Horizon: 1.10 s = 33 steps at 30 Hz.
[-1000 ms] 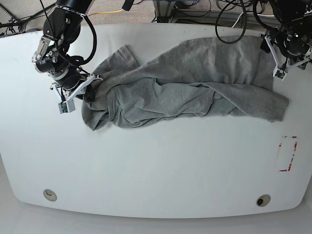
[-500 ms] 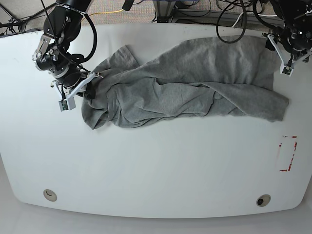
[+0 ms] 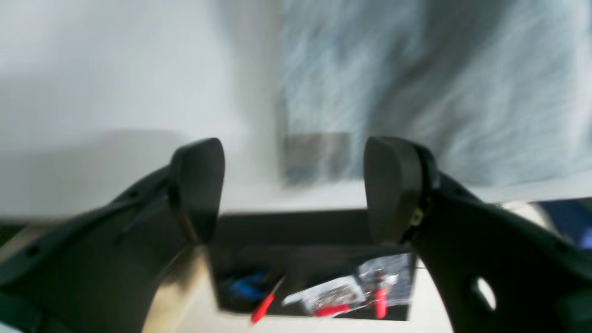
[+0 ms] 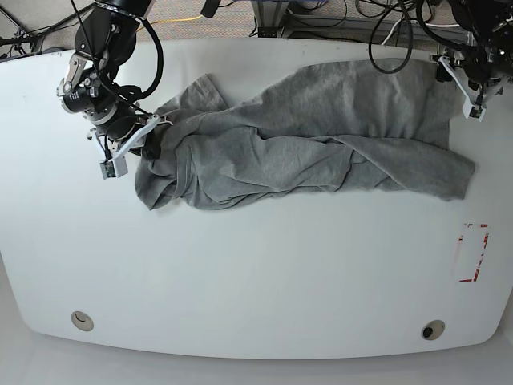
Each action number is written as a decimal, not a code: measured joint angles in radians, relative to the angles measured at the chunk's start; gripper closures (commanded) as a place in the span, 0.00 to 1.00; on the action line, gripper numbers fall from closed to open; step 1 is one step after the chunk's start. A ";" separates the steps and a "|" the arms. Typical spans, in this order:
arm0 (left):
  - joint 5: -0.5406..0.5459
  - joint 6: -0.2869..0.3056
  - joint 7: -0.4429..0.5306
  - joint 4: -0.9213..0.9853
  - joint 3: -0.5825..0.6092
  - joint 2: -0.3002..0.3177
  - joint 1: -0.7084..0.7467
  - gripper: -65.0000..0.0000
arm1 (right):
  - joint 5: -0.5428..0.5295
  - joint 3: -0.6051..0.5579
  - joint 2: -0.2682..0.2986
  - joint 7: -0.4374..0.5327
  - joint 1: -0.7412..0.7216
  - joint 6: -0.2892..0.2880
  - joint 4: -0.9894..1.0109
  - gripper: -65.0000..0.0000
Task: Fold the T-shirt properly
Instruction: 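Lift the shirt with both grippers and shake it out in the air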
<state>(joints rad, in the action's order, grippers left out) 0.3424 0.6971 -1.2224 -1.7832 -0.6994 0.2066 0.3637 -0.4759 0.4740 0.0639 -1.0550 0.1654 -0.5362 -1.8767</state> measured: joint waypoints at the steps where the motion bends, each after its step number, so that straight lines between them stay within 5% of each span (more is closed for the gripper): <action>1: 0.032 0.000 0.000 0.014 0.003 0.010 0.000 0.34 | 0.000 0.000 0.000 0.000 0.000 0.000 0.000 1.00; 14: 0.101 0.000 0.023 0.112 0.059 0.051 -0.009 0.37 | 0.000 0.002 0.002 0.000 0.004 0.000 0.000 1.00; 17: 0.102 0.000 0.033 0.113 0.066 0.050 -0.010 0.61 | 0.000 0.002 0.000 0.000 0.005 0.000 0.000 1.00; 20: 0.104 0.000 0.035 0.114 0.065 0.047 -0.010 0.98 | 0.000 0.002 0.000 0.000 0.005 0.000 0.000 1.00; 33: 0.097 0.000 -0.004 0.003 0.064 0.033 0.001 1.00 | -0.048 0.007 0.000 0.002 0.055 0.000 -0.008 1.00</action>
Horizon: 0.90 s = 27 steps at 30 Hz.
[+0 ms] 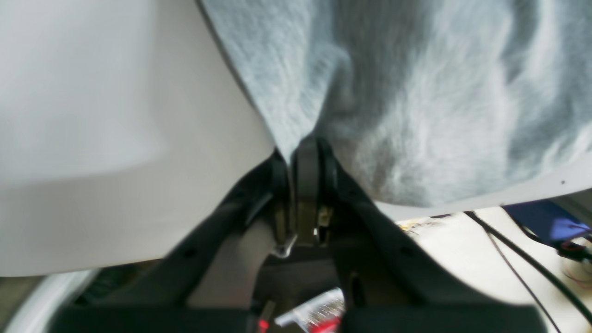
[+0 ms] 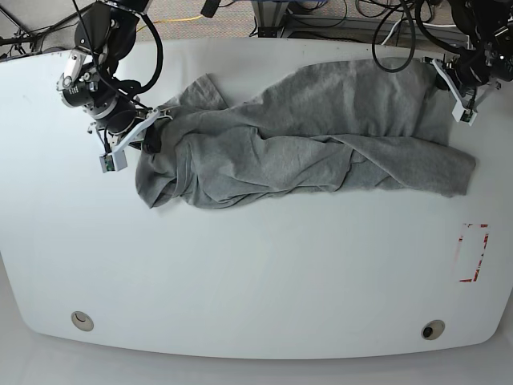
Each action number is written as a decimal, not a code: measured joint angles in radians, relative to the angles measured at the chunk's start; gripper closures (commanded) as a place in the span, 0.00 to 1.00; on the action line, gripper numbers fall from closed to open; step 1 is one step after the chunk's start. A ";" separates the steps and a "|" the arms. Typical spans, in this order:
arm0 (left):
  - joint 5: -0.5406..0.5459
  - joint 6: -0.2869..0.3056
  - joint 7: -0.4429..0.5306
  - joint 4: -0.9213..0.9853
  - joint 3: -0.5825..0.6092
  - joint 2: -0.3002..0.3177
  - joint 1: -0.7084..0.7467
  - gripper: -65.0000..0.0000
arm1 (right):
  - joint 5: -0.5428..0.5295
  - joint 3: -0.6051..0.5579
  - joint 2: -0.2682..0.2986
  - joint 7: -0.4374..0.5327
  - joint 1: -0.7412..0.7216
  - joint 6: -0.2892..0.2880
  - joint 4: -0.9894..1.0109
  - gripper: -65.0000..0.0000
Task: Fold the T-shirt properly
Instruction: 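Lift the shirt with both grippers and shake it out in the air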
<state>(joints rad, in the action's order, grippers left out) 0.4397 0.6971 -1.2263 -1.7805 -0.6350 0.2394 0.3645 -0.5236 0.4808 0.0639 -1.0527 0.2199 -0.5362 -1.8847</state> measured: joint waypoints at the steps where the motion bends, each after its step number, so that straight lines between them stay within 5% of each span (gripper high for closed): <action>1: -0.001 0.000 0.001 -0.027 0.000 0.000 -0.002 1.00 | -0.025 0.007 -0.001 -0.001 0.015 -0.001 0.000 1.00; 12: 0.013 0.000 0.000 -0.160 -0.045 0.000 -0.005 1.00 | -0.272 0.108 0.005 0.001 0.165 -0.003 0.000 1.00; 20: 0.011 0.000 -0.006 -0.198 -0.103 0.000 -0.088 1.00 | -0.507 0.198 0.089 0.000 0.249 -0.003 -0.002 1.00; 27: -0.003 0.000 -0.011 -0.198 -0.110 0.000 -0.217 1.00 | -0.581 0.239 0.142 -0.008 0.219 -0.004 -0.005 1.00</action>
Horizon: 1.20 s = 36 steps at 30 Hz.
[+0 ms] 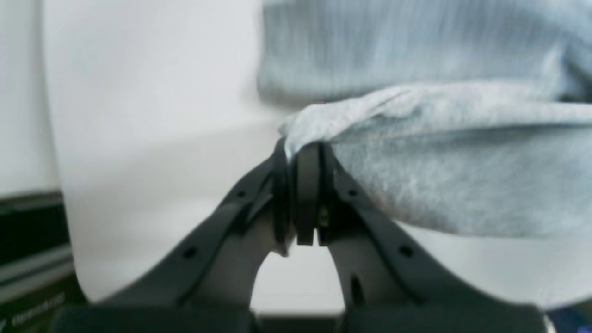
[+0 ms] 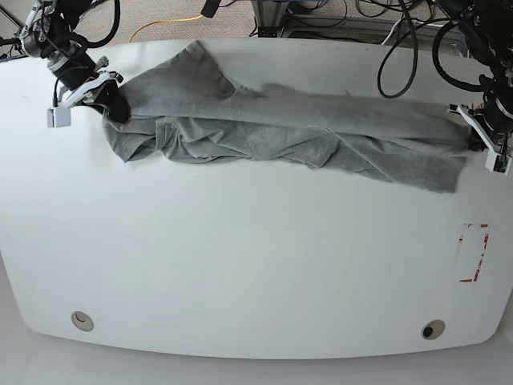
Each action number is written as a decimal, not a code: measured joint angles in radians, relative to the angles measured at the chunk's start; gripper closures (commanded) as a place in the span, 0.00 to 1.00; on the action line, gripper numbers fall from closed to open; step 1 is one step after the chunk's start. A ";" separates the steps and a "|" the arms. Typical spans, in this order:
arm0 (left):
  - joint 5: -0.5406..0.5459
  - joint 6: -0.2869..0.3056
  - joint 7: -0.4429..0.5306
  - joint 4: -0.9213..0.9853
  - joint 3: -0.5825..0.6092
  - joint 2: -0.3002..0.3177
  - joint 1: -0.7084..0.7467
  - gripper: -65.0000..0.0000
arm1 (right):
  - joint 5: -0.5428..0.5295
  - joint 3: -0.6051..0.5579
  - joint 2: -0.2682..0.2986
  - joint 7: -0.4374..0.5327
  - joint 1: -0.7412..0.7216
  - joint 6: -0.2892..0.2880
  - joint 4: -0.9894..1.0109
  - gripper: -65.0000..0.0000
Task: Fold the T-shirt properly
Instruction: 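Lift the shirt with both grippers and shake it out in the air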
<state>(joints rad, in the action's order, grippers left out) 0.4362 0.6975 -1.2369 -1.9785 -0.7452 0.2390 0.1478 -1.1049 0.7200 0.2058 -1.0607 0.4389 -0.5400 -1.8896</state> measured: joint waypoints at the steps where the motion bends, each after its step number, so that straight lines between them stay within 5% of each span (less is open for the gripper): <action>1: 0.003 0.000 -0.001 0.000 0.000 0.000 -0.015 1.00 | 0.005 0.001 0.005 0.000 -0.014 0.000 0.001 1.00; 12: -0.011 0.000 -0.005 0.001 0.126 0.001 -0.186 1.00 | 0.112 -0.010 0.058 -0.010 -0.242 0.003 0.010 1.00; 36: -0.009 0.003 -0.010 0.039 0.346 0.003 -0.637 1.00 | 0.185 -0.354 0.283 -0.001 -0.892 0.011 0.510 1.00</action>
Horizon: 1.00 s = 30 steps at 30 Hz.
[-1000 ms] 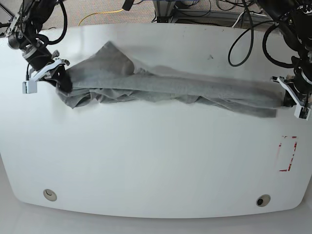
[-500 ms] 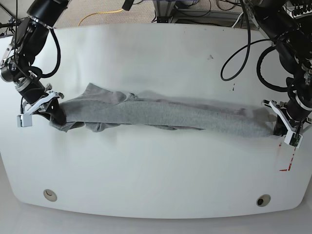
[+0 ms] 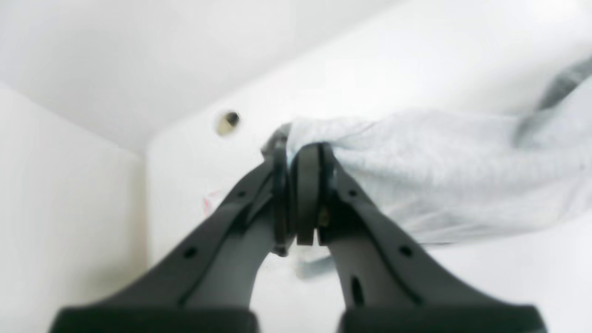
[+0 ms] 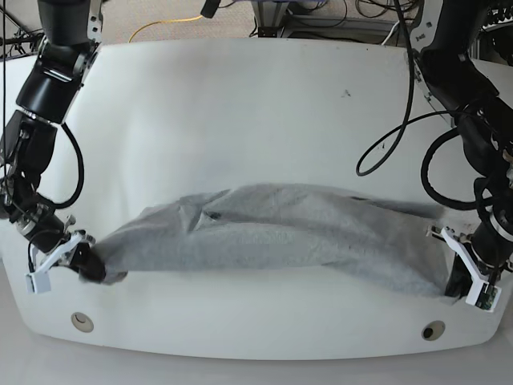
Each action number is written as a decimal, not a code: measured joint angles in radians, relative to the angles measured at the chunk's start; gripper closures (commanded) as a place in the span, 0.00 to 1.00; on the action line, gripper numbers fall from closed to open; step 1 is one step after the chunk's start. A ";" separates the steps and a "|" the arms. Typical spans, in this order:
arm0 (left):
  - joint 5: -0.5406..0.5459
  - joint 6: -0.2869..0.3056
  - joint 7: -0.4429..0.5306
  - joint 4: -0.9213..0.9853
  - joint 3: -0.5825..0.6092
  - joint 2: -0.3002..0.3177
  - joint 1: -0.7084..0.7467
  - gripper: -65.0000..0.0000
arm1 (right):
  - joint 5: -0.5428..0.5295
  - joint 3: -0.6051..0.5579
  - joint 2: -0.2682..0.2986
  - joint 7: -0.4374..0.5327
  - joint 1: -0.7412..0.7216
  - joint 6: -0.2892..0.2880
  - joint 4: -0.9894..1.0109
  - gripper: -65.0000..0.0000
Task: Fold the T-shirt properly
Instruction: 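Lift the shirt with both grippers and shake it out in the air, then lay the shirt flat on the table with both grippers, then release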
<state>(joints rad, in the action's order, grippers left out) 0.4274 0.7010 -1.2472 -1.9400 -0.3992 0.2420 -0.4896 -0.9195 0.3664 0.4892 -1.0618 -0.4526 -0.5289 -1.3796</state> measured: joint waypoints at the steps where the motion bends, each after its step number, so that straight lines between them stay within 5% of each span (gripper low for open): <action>1: -0.004 -0.003 -0.003 0.000 0.006 0.000 -0.024 1.00 | 0.003 -0.022 0.013 0.001 -0.038 0.000 0.024 1.00; 16: -0.071 -0.001 -0.072 0.078 0.008 0.012 -0.430 1.00 | -0.001 -0.275 0.078 0.000 -0.534 -0.005 0.256 1.00; 24: -0.062 -0.001 -0.082 0.194 0.008 0.085 -0.680 1.00 | -0.014 -0.408 0.124 -0.005 -0.789 -0.005 0.315 1.00; 30: -0.051 -0.001 -0.076 0.251 0.010 0.106 -0.757 1.00 | -0.030 -0.460 0.146 -0.064 -0.828 -0.009 0.316 1.00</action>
<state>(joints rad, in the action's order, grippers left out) 0.3767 0.6998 -1.3235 -1.6886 -0.3897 0.3477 -1.2469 -0.9493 -0.0937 0.6350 -1.1259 -1.2808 -0.5381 -1.0637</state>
